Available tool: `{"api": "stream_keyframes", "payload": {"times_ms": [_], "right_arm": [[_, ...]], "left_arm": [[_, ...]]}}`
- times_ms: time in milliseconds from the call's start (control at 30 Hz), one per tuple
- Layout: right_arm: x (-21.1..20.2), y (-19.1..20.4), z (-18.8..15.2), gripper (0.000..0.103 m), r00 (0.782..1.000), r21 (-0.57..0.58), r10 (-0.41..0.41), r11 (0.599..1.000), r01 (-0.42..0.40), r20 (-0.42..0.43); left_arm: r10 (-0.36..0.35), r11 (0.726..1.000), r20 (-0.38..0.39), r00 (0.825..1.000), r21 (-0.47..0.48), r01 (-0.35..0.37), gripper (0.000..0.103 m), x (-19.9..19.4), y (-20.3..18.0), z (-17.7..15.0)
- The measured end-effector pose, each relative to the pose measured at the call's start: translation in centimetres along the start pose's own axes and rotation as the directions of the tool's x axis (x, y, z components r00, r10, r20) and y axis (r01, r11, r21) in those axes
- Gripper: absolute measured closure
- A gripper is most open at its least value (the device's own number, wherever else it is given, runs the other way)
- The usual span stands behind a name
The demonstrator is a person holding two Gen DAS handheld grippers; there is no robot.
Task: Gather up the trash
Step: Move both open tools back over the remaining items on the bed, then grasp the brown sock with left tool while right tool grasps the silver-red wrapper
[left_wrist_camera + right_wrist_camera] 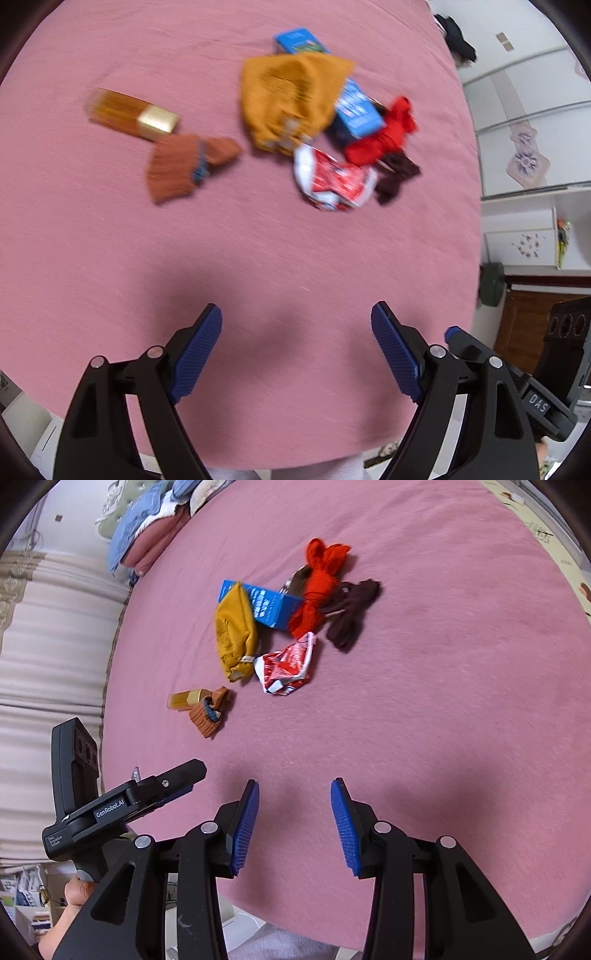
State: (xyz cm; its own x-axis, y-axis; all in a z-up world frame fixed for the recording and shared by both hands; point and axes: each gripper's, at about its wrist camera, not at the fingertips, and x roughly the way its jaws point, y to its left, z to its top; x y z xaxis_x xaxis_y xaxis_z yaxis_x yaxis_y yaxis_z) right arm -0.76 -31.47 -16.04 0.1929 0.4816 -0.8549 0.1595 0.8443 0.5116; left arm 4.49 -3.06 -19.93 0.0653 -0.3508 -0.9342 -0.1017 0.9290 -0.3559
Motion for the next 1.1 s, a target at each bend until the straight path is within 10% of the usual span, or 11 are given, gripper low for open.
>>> {"api": "stream_keyframes", "payload": {"times_ms": [1100], "right_arm": [[13.9, 0.6, 12.5, 0.038, 0.976, 0.067, -0.126, 0.988, 0.14, -0.178]], "left_arm": [[0.102, 0.982, -0.135, 0.985, -0.143, -0.122, 0.021, 8.1, 9.1, 12.4]]}}
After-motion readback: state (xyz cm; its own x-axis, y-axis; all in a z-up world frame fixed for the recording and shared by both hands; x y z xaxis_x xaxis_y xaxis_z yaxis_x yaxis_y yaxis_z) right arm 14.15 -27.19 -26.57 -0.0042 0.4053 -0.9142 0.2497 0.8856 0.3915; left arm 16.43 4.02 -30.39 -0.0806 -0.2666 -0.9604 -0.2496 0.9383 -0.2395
